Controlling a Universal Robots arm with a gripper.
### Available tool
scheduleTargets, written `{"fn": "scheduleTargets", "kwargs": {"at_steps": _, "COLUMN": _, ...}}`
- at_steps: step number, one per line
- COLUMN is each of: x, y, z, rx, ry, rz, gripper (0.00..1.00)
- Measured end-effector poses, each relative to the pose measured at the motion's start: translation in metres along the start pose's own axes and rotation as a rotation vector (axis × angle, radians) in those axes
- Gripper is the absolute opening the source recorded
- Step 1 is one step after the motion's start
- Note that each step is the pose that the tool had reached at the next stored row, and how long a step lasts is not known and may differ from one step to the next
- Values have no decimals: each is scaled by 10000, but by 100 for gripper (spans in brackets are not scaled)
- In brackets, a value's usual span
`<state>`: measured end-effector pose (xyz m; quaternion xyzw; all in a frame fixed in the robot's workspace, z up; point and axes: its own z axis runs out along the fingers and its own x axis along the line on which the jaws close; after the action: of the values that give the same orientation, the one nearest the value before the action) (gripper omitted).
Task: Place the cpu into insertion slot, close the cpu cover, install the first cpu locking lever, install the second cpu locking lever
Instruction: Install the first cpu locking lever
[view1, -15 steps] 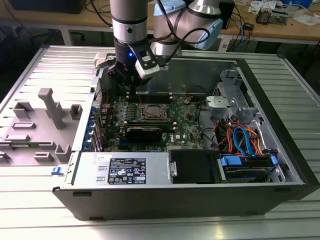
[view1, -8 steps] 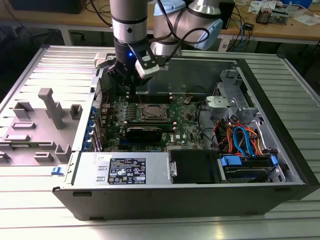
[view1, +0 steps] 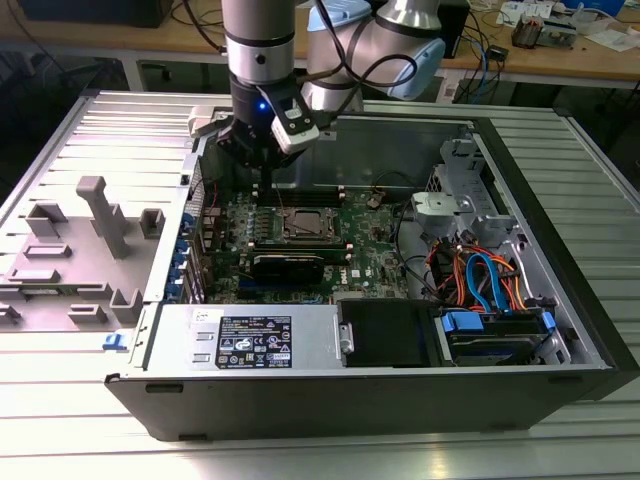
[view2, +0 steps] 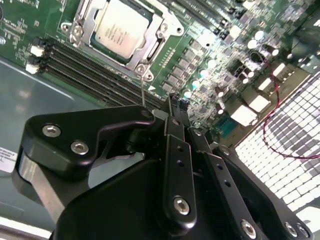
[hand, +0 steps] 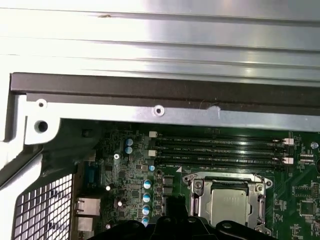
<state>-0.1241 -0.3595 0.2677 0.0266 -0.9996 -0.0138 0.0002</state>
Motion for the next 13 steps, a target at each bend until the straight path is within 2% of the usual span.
{"fn": "scheduleTargets", "kwargs": {"at_steps": 7, "x": -12, "y": 60, "z": 33, "rx": 0, "ry": 1, "rz": -15, "gripper": 11}}
{"fn": "scheduleTargets", "kwargs": {"at_steps": 13, "x": -75, "y": 72, "z": 38, "rx": 0, "ry": 7, "rz": -13, "gripper": 11}}
